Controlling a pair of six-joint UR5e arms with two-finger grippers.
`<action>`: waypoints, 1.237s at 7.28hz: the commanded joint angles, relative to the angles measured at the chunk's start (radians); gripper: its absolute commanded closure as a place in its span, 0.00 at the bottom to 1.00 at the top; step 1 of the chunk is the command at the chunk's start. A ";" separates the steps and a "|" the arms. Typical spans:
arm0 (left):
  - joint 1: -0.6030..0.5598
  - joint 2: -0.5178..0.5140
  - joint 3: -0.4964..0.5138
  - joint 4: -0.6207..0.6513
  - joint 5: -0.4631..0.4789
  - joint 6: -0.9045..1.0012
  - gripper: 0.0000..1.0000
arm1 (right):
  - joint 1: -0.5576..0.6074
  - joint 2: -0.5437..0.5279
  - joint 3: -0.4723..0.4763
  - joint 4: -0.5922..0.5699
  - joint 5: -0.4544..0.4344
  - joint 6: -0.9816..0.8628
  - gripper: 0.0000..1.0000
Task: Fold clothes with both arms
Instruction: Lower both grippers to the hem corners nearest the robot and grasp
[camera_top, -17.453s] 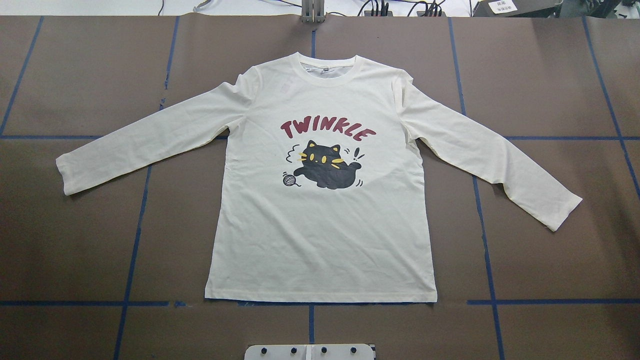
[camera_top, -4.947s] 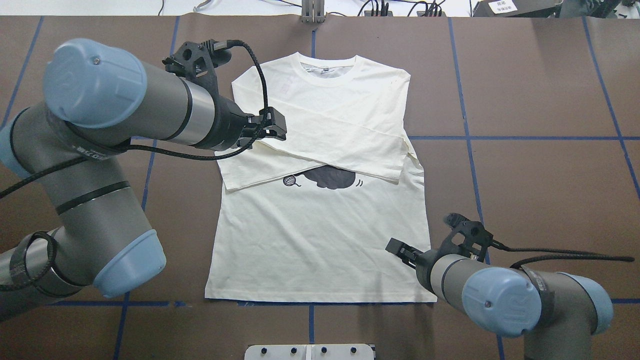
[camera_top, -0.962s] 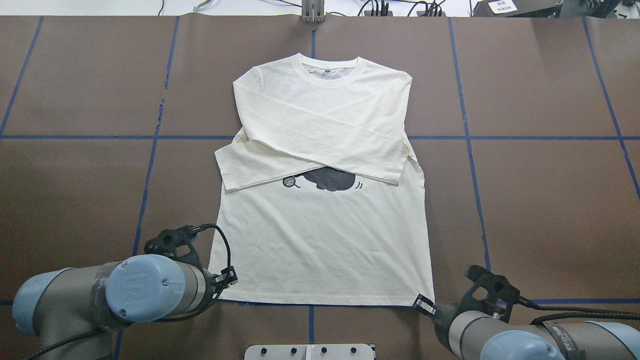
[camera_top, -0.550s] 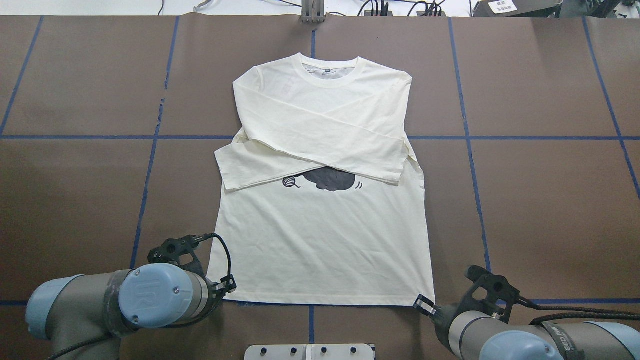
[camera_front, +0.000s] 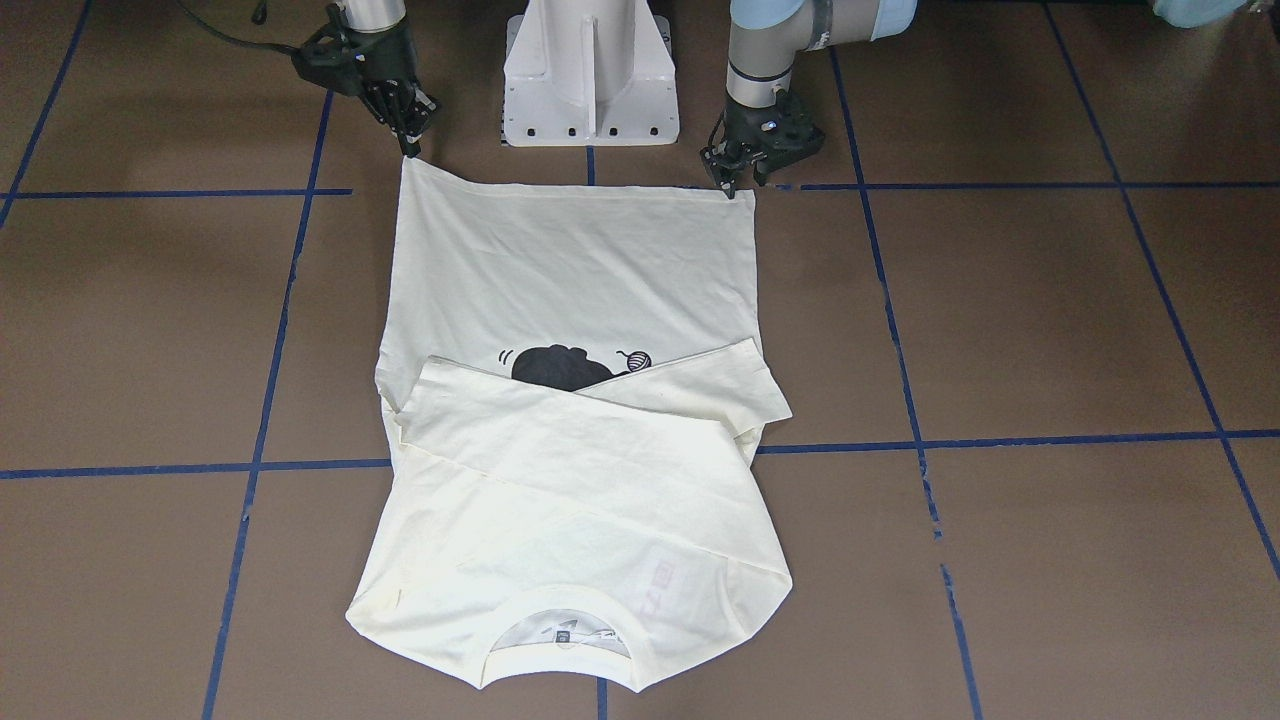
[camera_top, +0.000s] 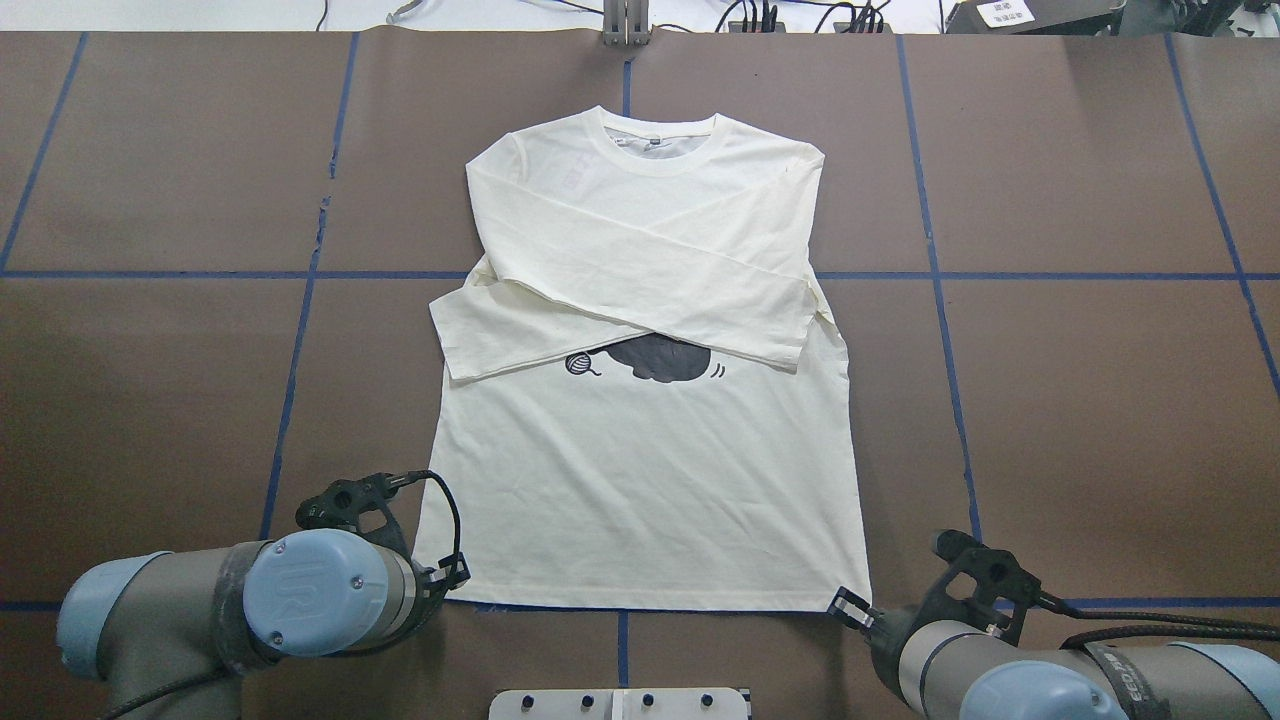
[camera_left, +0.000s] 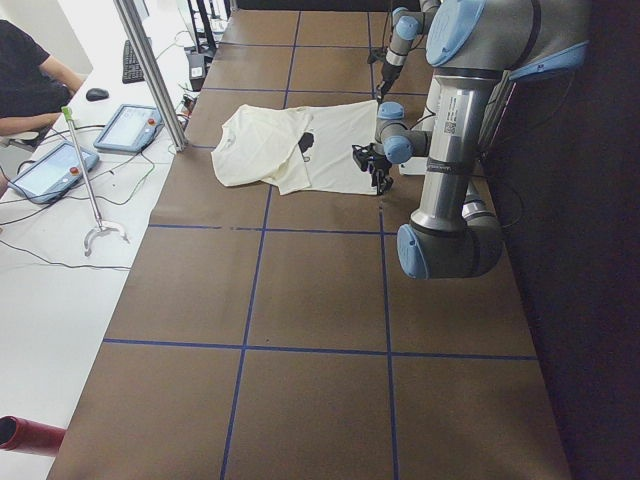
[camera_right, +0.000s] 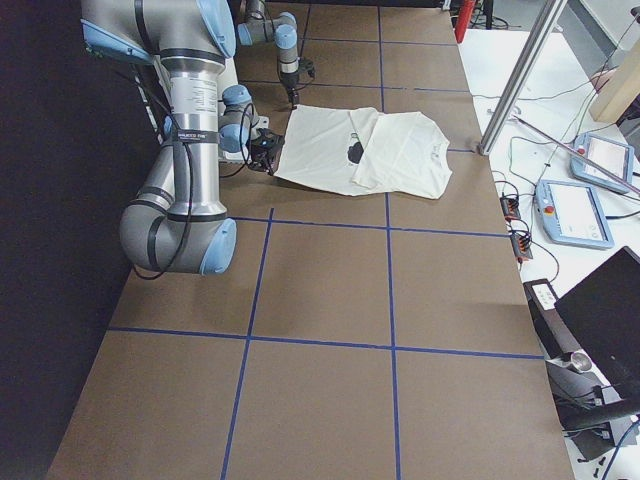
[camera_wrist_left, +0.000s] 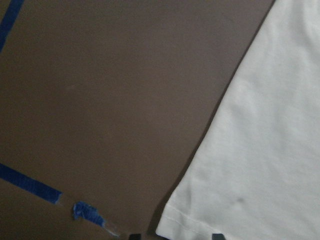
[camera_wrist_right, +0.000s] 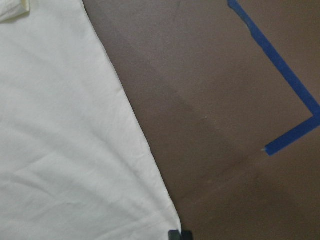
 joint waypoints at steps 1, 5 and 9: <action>0.002 -0.002 0.018 -0.001 0.002 0.004 0.48 | 0.000 -0.001 0.002 -0.002 -0.001 0.000 1.00; -0.010 -0.002 -0.005 0.002 0.004 0.004 1.00 | 0.002 0.001 0.003 -0.002 -0.001 0.000 1.00; 0.002 -0.011 -0.161 0.109 -0.001 -0.014 1.00 | -0.008 -0.020 0.037 -0.002 -0.002 0.000 1.00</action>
